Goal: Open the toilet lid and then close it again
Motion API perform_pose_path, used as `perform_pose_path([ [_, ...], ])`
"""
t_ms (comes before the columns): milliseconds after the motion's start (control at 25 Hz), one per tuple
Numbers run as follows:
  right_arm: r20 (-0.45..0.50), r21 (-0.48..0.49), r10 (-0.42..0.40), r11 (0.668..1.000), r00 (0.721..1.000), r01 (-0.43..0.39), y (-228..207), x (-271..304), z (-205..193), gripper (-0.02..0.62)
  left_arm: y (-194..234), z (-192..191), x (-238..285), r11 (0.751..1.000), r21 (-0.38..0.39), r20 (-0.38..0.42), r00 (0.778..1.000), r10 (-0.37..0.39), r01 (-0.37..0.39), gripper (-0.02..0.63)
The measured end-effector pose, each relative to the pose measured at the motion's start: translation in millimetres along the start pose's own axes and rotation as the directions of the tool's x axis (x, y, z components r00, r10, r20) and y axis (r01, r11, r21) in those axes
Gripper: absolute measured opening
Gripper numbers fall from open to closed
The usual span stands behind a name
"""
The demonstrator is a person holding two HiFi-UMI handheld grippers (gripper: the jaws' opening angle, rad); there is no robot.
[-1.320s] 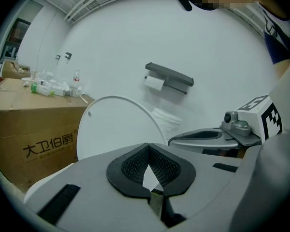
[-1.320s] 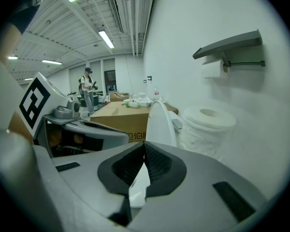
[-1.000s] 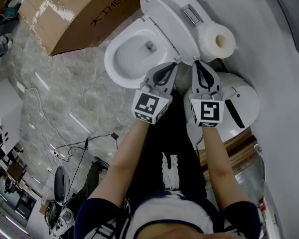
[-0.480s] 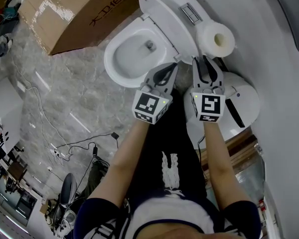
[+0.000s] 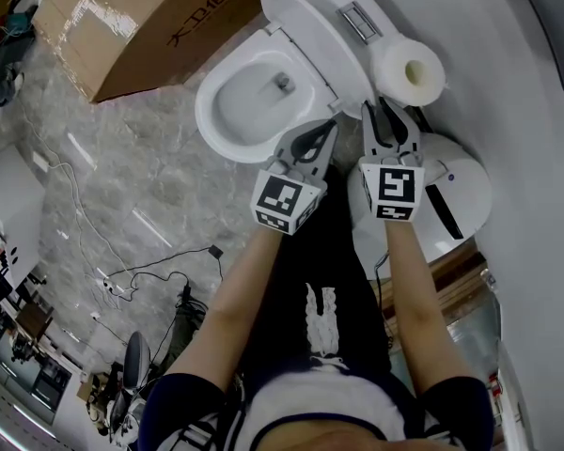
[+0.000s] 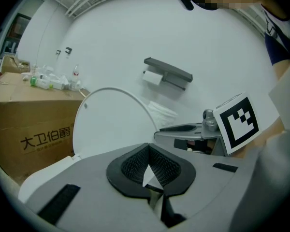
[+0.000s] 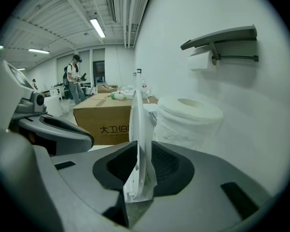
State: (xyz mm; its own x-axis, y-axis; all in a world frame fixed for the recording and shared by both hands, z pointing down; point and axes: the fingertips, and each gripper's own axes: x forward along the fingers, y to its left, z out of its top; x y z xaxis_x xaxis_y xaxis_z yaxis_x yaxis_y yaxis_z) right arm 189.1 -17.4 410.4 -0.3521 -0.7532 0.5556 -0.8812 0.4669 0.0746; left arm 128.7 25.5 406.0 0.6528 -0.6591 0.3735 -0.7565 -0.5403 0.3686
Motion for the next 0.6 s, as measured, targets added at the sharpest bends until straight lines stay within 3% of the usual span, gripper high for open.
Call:
perform_pose_path([
  [240, 0.0, -0.007, 0.01, 1.0, 1.0, -0.01, 2.6, 1.9, 1.2, 0.035, 3.1, 4.5, -0.4, 1.0, -0.003, 0.005, 1.0, 0.004, -0.004, 0.006],
  [600, 0.0, 0.022, 0.075, 0.997, 0.997, -0.075, 10.5, -0.7, 0.3, 0.032, 11.2, 6.2, -2.4, 1.0, -0.012, 0.01, 1.0, 0.029, -0.029, 0.006],
])
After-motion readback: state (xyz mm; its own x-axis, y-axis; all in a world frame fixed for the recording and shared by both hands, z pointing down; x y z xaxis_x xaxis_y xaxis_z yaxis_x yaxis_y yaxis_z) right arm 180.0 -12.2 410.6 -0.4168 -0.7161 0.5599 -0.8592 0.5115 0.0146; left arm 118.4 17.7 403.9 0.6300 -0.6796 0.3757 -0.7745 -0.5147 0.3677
